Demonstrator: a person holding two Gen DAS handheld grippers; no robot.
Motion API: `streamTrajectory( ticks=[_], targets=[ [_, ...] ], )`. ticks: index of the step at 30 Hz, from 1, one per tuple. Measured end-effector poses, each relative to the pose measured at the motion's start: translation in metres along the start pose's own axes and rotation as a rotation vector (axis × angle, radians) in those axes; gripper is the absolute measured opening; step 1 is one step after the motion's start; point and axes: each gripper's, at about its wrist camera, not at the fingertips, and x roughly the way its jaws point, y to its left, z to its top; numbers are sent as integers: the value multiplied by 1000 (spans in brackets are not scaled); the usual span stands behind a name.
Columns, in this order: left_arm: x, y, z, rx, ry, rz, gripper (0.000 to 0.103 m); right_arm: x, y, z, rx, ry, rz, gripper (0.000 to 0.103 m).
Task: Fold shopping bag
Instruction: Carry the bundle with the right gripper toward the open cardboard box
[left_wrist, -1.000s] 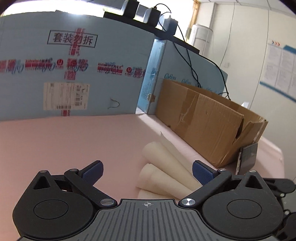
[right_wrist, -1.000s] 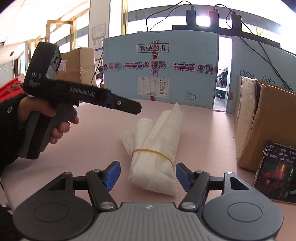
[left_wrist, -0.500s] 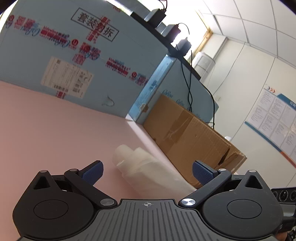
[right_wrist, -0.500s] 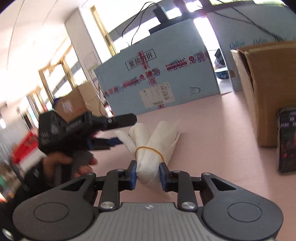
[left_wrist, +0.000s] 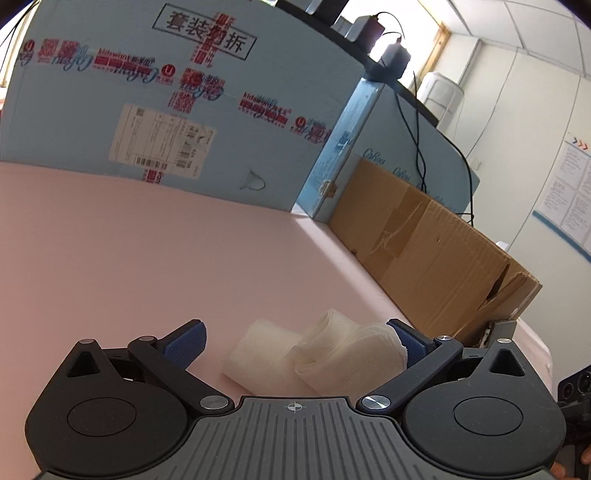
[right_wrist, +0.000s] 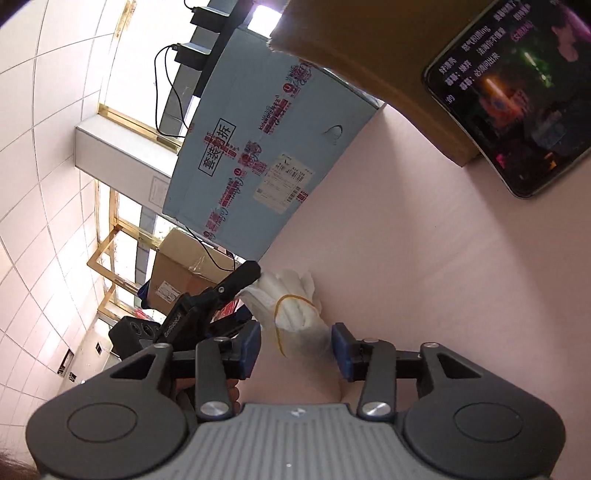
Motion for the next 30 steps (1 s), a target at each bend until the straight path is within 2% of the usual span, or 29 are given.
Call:
streamTrajectory(
  ticks=[1,3,5,6,9,11,13,17,20,25,30],
  targets=[
    [2,-1,0,1,13,-6,102,1,4,-4,-27,-11,-7,62],
    [5,-4,-1,7,33,-17,100,7,14,-11,-103,-23,-51,59],
    [6,-7,-4,21,40,-29,95,9,20,-14,-159,-22,-86,44],
    [6,-8,-6,27,40,-32,93,8,21,-14,-179,-24,-96,32],
    [3,-9,-7,29,25,-43,87,8,26,-15,-241,-33,-125,26],
    [0,-11,-7,15,9,-65,87,7,29,-15,-282,-38,-145,25],
    [-6,-20,-3,18,-33,-90,87,-4,36,-12,-335,-53,-113,25],
    [-24,-55,17,99,-174,-168,87,-35,49,7,-417,-117,-46,25],
    [-29,-84,35,166,-259,-223,87,-65,67,33,-522,-211,-12,26],
    [-10,-131,64,266,-342,-282,87,-93,85,65,-625,-337,-63,27],
    [29,-159,89,284,-346,-319,87,-110,79,100,-666,-413,-151,28]
  ],
)
